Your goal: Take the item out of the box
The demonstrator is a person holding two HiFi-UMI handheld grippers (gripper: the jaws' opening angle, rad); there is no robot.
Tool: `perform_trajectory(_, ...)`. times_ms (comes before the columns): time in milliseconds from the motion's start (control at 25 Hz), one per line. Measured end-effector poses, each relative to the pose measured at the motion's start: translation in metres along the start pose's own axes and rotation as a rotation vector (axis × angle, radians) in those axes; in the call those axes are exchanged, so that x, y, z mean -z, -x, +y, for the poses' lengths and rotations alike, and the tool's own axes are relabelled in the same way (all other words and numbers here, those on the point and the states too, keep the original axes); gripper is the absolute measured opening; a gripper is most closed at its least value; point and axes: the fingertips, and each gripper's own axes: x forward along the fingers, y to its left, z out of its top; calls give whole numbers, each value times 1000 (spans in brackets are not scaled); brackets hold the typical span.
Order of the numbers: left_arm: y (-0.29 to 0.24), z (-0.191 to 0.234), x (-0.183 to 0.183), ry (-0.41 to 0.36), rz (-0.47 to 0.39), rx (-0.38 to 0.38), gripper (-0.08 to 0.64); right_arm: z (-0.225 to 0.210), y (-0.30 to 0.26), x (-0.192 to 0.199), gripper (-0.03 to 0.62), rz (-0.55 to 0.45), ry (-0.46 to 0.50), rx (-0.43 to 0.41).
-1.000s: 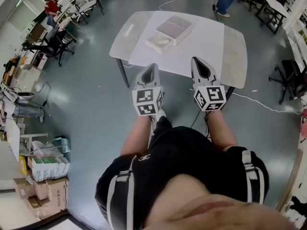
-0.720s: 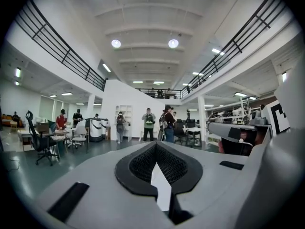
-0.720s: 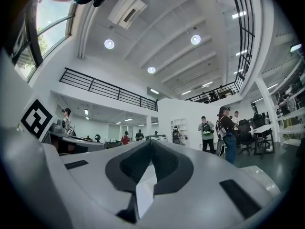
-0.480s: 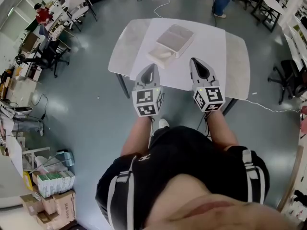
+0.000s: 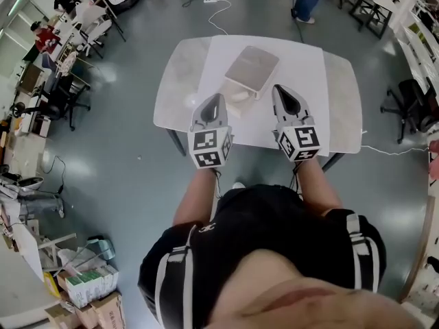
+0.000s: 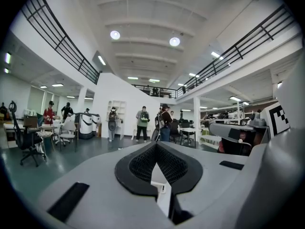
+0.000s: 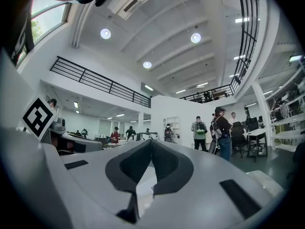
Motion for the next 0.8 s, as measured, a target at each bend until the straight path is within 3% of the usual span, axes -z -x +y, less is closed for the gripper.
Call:
perform_trajectory(320,-45,7,18,-58,33,16,14,-25,-29,23,14,39,-11,3)
perform_trajectory(480,-67,3,36,-110,110,24,14,-37,-39,28,14,55,-13,-16)
perform_trajectory(800,-106,-3,91,-350,326,133,14,-71,-51,42,14,77,-29,8)
